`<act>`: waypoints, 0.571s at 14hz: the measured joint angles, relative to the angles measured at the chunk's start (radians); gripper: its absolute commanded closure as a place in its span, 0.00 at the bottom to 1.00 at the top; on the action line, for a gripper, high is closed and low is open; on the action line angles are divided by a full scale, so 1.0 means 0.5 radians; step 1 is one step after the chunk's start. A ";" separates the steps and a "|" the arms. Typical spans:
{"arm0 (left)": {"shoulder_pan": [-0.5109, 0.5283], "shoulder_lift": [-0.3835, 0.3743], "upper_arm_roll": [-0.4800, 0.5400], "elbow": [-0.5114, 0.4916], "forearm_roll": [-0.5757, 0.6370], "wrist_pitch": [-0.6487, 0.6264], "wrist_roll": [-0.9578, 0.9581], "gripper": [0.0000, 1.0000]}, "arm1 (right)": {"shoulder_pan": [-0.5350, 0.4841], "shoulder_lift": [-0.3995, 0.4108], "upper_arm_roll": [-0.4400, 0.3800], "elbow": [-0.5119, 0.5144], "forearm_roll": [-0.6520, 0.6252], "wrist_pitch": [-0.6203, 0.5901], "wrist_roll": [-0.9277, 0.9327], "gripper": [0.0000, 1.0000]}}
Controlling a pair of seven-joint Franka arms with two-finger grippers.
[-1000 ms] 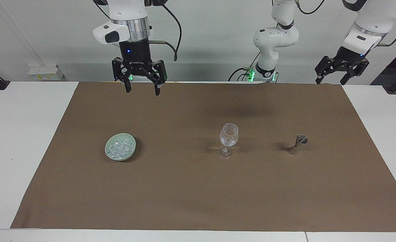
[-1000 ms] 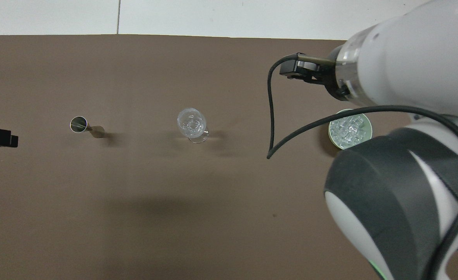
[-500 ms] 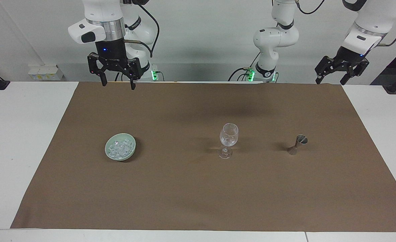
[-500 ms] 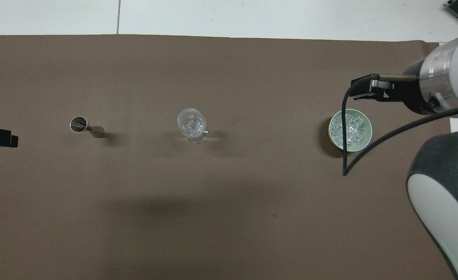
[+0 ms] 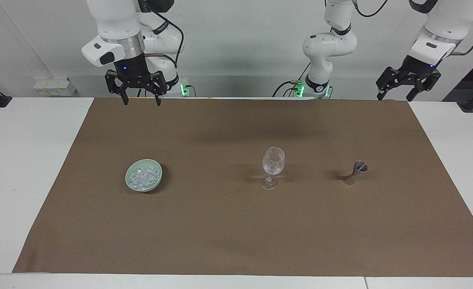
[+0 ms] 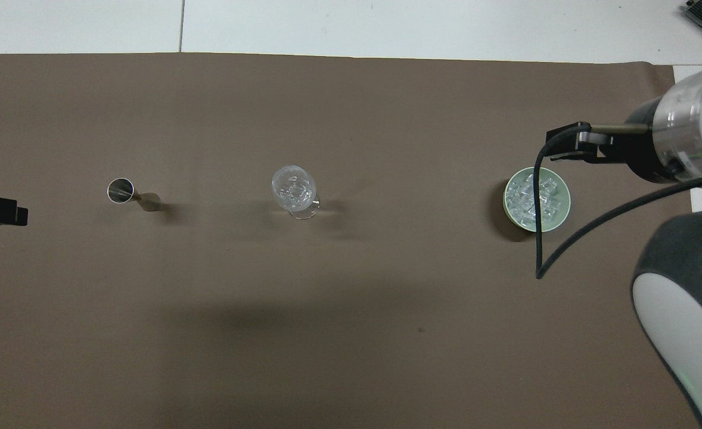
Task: Pour wine and add ice with both arms
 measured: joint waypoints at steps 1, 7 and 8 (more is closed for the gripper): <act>0.000 0.000 0.000 0.000 0.000 0.000 0.000 0.00 | 0.000 -0.001 -0.014 0.000 0.002 0.000 -0.021 0.00; 0.000 0.000 0.000 0.000 0.000 0.000 0.000 0.00 | 0.040 -0.012 -0.085 0.000 0.005 -0.051 -0.025 0.00; 0.000 0.000 0.000 0.000 0.000 0.000 0.000 0.00 | 0.071 -0.015 -0.137 0.000 0.005 -0.055 -0.025 0.00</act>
